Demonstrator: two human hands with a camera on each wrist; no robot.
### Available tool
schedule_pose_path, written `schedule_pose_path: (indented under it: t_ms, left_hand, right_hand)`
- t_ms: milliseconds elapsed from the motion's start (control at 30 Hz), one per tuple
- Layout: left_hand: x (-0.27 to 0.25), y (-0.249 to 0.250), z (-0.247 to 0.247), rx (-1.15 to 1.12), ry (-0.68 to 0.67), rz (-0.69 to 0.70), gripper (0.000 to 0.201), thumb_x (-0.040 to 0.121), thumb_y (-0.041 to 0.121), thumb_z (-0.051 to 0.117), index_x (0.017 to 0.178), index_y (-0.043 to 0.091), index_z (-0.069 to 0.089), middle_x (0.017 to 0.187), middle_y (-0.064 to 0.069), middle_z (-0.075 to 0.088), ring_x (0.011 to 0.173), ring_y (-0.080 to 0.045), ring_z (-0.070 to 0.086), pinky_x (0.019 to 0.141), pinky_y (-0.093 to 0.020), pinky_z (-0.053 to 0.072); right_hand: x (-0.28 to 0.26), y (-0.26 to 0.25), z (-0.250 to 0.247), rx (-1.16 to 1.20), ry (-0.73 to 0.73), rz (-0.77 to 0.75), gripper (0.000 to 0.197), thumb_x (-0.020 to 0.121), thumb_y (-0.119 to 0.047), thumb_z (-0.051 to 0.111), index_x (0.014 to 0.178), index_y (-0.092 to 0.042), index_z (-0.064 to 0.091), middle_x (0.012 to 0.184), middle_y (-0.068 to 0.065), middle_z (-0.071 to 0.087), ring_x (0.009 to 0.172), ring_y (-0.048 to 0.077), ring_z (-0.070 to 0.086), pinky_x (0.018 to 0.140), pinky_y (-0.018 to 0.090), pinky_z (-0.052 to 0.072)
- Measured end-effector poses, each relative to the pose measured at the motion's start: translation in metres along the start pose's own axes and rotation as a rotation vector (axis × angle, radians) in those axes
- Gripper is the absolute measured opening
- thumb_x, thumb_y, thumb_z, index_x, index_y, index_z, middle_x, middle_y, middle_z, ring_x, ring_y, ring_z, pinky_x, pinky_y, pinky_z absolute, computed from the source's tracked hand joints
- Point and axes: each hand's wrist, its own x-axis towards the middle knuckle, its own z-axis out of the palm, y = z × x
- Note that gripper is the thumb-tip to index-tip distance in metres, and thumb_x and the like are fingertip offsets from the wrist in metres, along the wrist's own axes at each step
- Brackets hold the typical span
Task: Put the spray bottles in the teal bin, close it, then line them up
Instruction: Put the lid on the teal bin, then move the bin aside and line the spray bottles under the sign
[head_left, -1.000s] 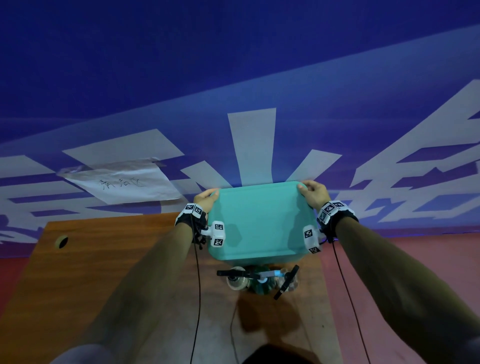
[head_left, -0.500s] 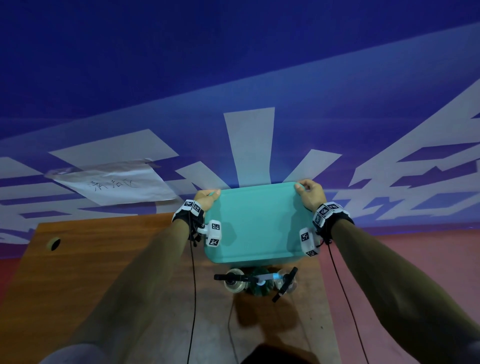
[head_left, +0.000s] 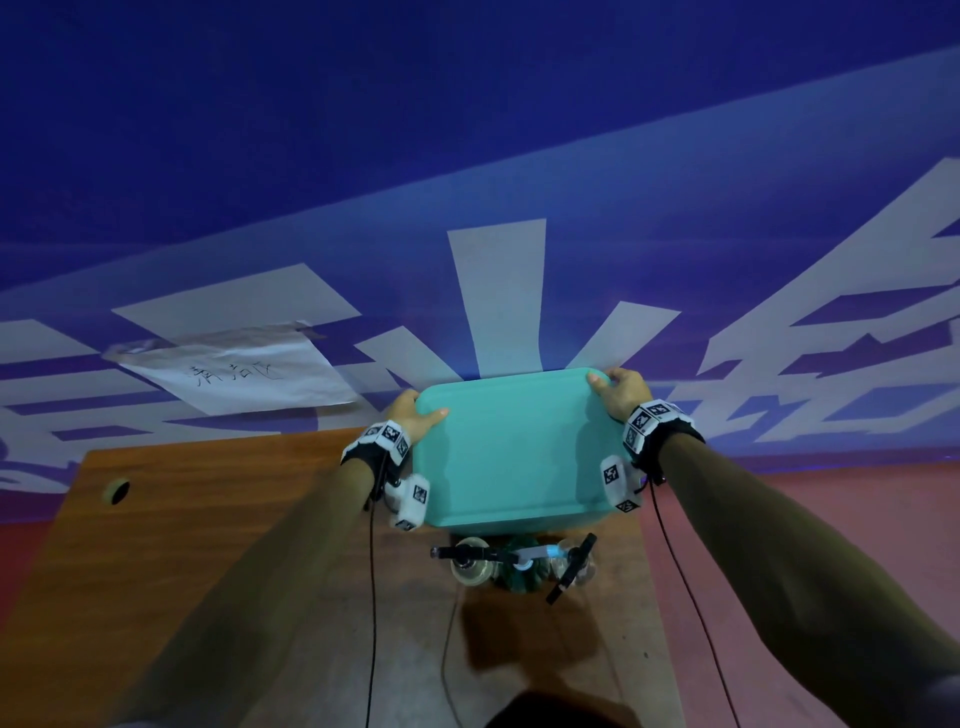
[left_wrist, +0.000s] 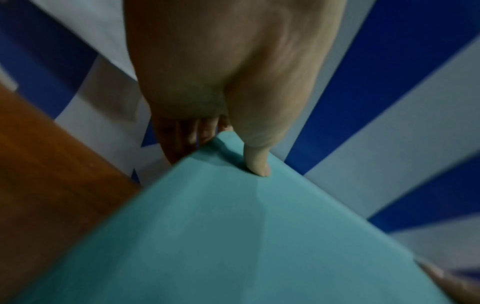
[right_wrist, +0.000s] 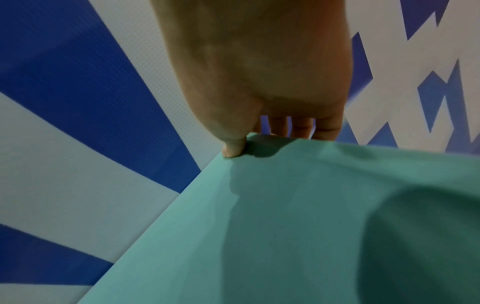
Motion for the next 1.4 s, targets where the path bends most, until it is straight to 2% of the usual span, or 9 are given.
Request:
schedule_pose_path:
  t_ms: [300,500,567,667,767,833,933,1167,1400]
  left_hand:
    - [-0.038,-0.006,0.005,-0.114,-0.101,0.050,0.040,0.091,0.038,0.071,0.117,0.008,0.069,0.111,-0.006,0.071,0.096,-0.025,0.067,0.088,-0.033,0.052]
    - [-0.051,0.000,0.000,-0.017,-0.024,0.062,0.047,0.087,0.044,0.073,0.114,0.006,0.068,0.113,-0.010,0.072,0.088,-0.024,0.065,0.083,-0.034,0.053]
    - [-0.061,0.006,0.000,0.089,0.020,0.037,0.062,0.086,0.043,0.074,0.132,0.004,0.056,0.135,-0.017,0.060,0.111,-0.030,0.061,0.098,-0.040,0.050]
    - [-0.085,0.018,0.003,0.354,0.154,0.128,0.093,0.086,0.036,0.075,0.155,0.008,0.021,0.160,-0.014,0.026,0.146,-0.035,0.026,0.119,-0.044,0.028]
    - [-0.127,0.026,0.007,0.370,0.264,0.470,0.050,0.094,0.028,0.062,0.140,0.016,0.046,0.143,-0.006,0.048,0.131,-0.027,0.045,0.109,-0.042,0.039]
    - [-0.155,0.021,0.008,0.350,0.185,0.641,0.022,0.100,0.030,0.049,0.115,0.019,0.062,0.117,0.000,0.062,0.109,-0.021,0.058,0.092,-0.037,0.048]
    - [-0.187,-0.002,0.013,0.430,0.030,0.764,0.038,0.103,0.045,0.037,0.093,0.020,0.064,0.095,0.003,0.065,0.088,-0.016,0.060,0.080,-0.038,0.051]
    - [-0.231,-0.050,0.037,0.614,-0.041,0.643,0.057,0.090,0.078,0.027,0.103,0.029,0.055,0.100,0.004,0.068,0.087,-0.020,0.065,0.074,-0.038,0.054]
    - [-0.251,-0.050,0.054,0.695,0.011,0.484,0.034,0.098,0.045,0.055,0.120,0.019,0.050,0.102,-0.009,0.069,0.093,-0.030,0.067,0.078,-0.040,0.054]
  right_hand:
    - [-0.029,0.024,-0.001,0.117,-0.134,-0.006,0.065,0.085,-0.042,0.077,0.135,-0.010,0.052,0.126,0.010,0.065,0.106,0.027,0.066,0.090,0.040,0.055]
    - [-0.053,0.016,0.005,-0.244,-0.011,-0.046,0.090,0.087,-0.043,0.074,0.155,-0.012,0.023,0.151,0.017,0.039,0.136,0.038,0.042,0.106,0.050,0.042]
    - [-0.070,0.001,0.007,-0.492,0.077,-0.139,0.090,0.086,-0.030,0.073,0.156,-0.020,0.017,0.154,0.017,0.029,0.137,0.042,0.035,0.104,0.055,0.040]
    - [-0.104,-0.022,0.016,-0.671,0.154,-0.458,0.073,0.083,-0.012,0.069,0.146,-0.022,0.034,0.143,0.011,0.041,0.123,0.035,0.048,0.091,0.048,0.048]
    - [-0.149,-0.032,0.030,-0.565,-0.026,-0.683,0.023,0.093,-0.025,0.062,0.114,-0.020,0.054,0.109,0.003,0.059,0.090,0.028,0.061,0.065,0.034,0.045]
    - [-0.173,-0.026,0.043,-0.695,-0.213,-0.801,0.013,0.095,-0.031,0.056,0.101,-0.020,0.055,0.098,0.002,0.063,0.083,0.030,0.062,0.061,0.032,0.040]
    - [-0.196,-0.005,0.061,-0.908,-0.348,-0.951,0.024,0.093,-0.045,0.054,0.099,-0.021,0.053,0.101,0.002,0.063,0.085,0.030,0.063,0.064,0.037,0.048]
    - [-0.213,0.023,0.077,-1.087,-0.401,-0.875,0.041,0.085,-0.048,0.068,0.116,-0.022,0.057,0.111,0.003,0.066,0.097,0.028,0.065,0.072,0.039,0.051]
    - [-0.223,0.015,0.099,-1.213,-0.322,-0.666,0.016,0.097,-0.023,0.055,0.102,-0.016,0.068,0.101,0.007,0.072,0.095,0.028,0.068,0.070,0.033,0.045]
